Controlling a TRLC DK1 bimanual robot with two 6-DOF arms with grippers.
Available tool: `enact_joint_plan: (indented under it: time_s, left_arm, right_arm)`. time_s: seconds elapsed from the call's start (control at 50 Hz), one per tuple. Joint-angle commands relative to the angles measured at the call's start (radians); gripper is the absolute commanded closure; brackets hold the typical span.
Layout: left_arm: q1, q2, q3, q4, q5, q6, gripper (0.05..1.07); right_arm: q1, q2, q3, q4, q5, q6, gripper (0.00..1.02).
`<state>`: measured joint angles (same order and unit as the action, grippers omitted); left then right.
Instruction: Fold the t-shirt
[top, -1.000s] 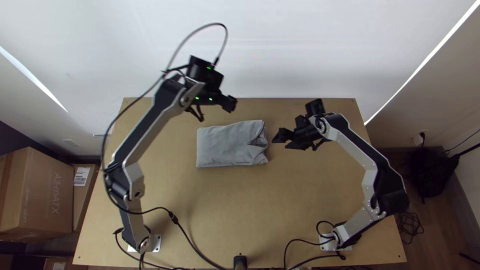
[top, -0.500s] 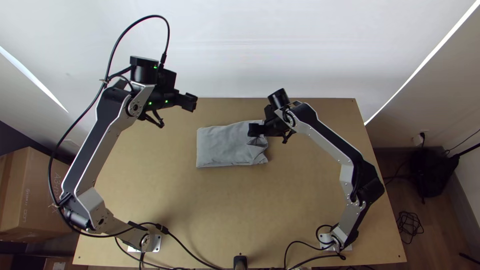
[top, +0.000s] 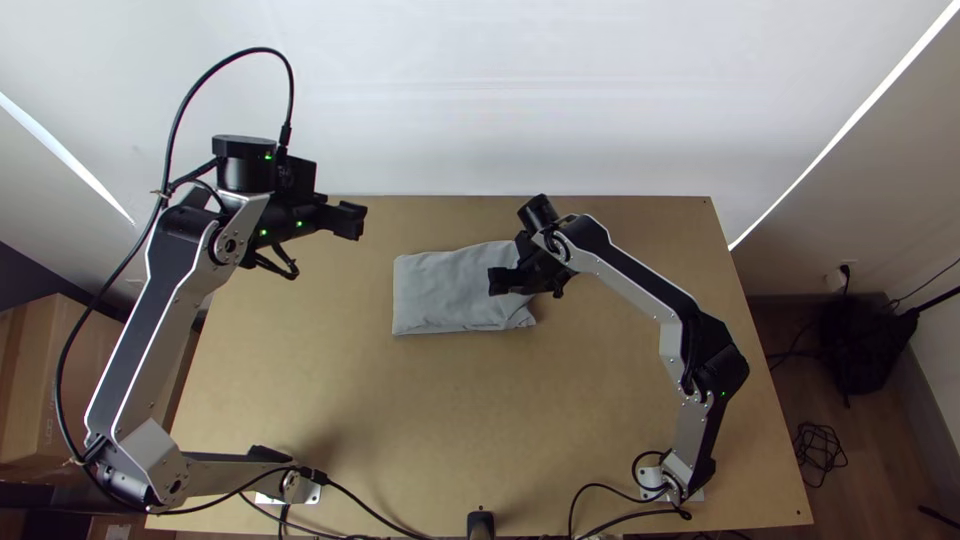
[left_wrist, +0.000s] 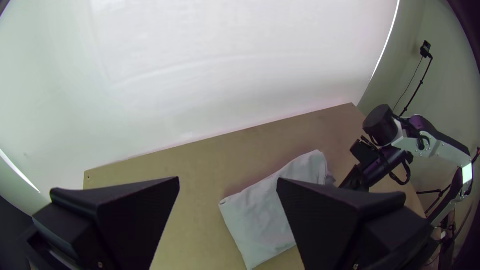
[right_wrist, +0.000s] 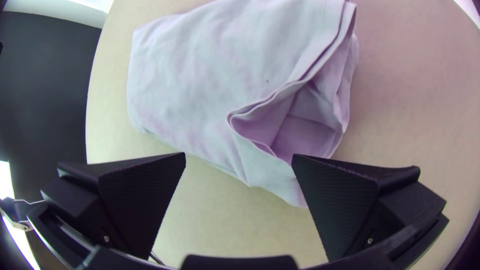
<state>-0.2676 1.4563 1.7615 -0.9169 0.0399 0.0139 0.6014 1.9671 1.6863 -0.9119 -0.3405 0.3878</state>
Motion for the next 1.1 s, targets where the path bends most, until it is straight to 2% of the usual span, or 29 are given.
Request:
enact_joint_plan:
  time_s: [0.0,0.1,0.14,0.22,0.42,0.6,0.76,0.8,0.88,0.96,1.08]
  left_arm:
    - [0.013,-0.028,-0.039,0.010,-0.008,-0.028,0.09]
    - [0.021,-0.033,-0.048,0.012,-0.014,-0.028,0.09]
    - [0.021,-0.033,-0.050,0.012,-0.014,-0.028,0.09]
    - [0.021,-0.033,-0.054,0.021,-0.015,-0.028,0.09]
    - [0.021,-0.030,-0.056,0.024,-0.015,-0.028,0.09]
    - [0.025,-0.031,-0.053,0.024,-0.029,-0.017,0.09]
    - [0.047,-0.033,-0.019,0.021,-0.032,-0.009,0.09]
    - [0.056,-0.033,-0.010,0.016,-0.032,-0.009,0.09]
    - [0.077,-0.045,-0.007,0.018,-0.058,-0.012,0.09]
    - [0.079,-0.068,-0.008,0.026,-0.126,-0.019,0.09]
    - [0.123,-0.114,-0.025,0.030,-0.135,-0.034,0.09]
  right_arm:
    - [0.011,0.007,-0.056,-0.054,-0.058,-0.007,0.05]
    - [0.011,-0.016,-0.093,-0.111,-0.134,-0.015,0.05]
    - [0.008,-0.037,-0.108,-0.145,-0.170,-0.043,0.05]
    - [-0.008,-0.088,-0.145,-0.170,-0.201,-0.058,0.05]
    - [-0.124,-0.197,-0.188,-0.171,-0.203,-0.075,0.04]
    - [-0.236,-0.194,-0.168,-0.136,-0.201,-0.086,0.04]
    - [-0.249,-0.137,-0.139,-0.108,-0.206,-0.110,0.04]
    - [-0.249,-0.126,-0.132,-0.087,-0.226,-0.110,0.04]
    - [-0.262,-0.102,-0.111,-0.064,-0.356,-0.115,0.04]
    - [-0.270,-0.080,-0.108,0.007,-0.373,-0.107,0.04]
    - [-0.279,-0.033,-0.085,0.059,-0.384,-0.093,0.04]
